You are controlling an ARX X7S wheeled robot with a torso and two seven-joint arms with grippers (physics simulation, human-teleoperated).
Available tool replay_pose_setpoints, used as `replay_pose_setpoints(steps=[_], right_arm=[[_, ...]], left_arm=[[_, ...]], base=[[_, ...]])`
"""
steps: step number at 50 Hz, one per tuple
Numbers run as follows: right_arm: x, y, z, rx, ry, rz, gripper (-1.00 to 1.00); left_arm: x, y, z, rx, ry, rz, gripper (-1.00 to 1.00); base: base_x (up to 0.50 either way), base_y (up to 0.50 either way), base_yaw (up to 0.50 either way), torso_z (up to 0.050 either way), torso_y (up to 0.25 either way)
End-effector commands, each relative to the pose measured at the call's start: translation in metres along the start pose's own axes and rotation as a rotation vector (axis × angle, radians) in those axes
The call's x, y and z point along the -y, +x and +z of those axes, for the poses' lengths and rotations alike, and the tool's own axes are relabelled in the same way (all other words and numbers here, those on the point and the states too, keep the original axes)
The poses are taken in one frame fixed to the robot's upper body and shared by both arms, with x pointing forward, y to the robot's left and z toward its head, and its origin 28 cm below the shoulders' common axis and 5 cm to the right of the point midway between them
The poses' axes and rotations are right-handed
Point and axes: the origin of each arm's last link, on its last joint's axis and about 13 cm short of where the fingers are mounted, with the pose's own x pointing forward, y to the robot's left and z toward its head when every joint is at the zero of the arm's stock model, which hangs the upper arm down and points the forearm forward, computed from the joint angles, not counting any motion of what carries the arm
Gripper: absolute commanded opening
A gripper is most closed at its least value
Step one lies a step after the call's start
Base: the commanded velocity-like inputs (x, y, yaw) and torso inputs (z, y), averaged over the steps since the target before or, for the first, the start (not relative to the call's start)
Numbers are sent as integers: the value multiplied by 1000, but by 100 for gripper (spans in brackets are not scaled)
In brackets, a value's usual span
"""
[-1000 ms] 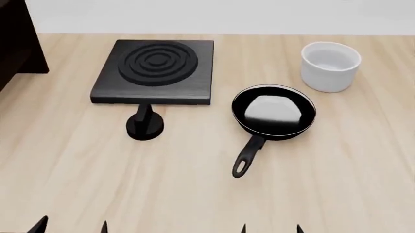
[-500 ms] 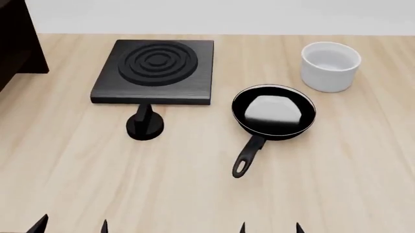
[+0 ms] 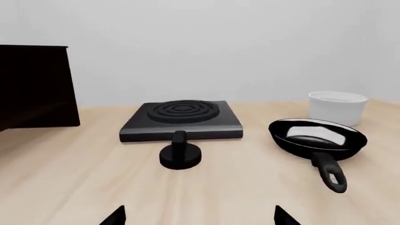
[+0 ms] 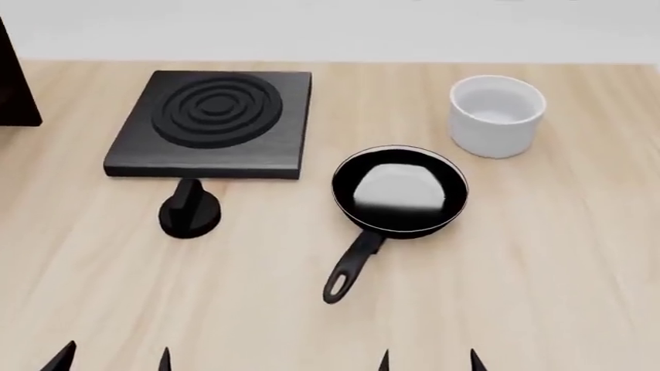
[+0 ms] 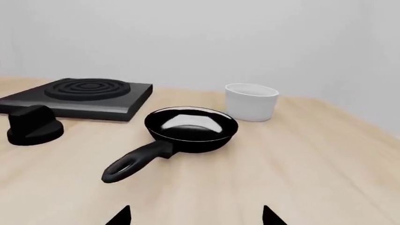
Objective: Put the frying pan on the cabinet shelf.
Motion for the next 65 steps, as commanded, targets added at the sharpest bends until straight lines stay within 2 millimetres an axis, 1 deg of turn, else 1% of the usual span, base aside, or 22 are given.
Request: replay_pose_setpoints(steps=[1, 7, 15, 24, 37, 48, 58, 65], right_arm=[[1, 1, 2, 9, -10, -5, 100], [0, 1, 3, 16, -8, 2, 100], [1, 0, 6, 19, -6, -10, 100], [2, -1, 3, 15, -16, -10, 100], [3, 0, 2, 16, -12, -18, 100], [3, -1, 1, 18, -9, -16, 100], [2, -2, 0, 26, -19, -9, 100], [3, -7, 2, 35, -33, -10, 100]], left_arm=[[1, 0, 1, 0, -7, -5, 100], [1, 0, 1, 0, -7, -5, 100], [2, -1, 1, -6, -8, -10, 100], [2, 0, 2, -7, -13, -6, 100], [4, 0, -1, -20, -16, -26, 100], [5, 0, 1, -17, -21, -32, 100], [6, 0, 0, -13, -25, -42, 100], [11, -2, 7, 6, -26, -66, 100]], base=[[262, -379, 0, 0, 0], [263, -336, 0, 0, 0], [144, -8, 0, 0, 0], [26, 0, 0, 0, 0], [381, -16, 0, 0, 0], [402, -62, 0, 0, 0], [289, -70, 0, 0, 0], [82, -19, 0, 0, 0]])
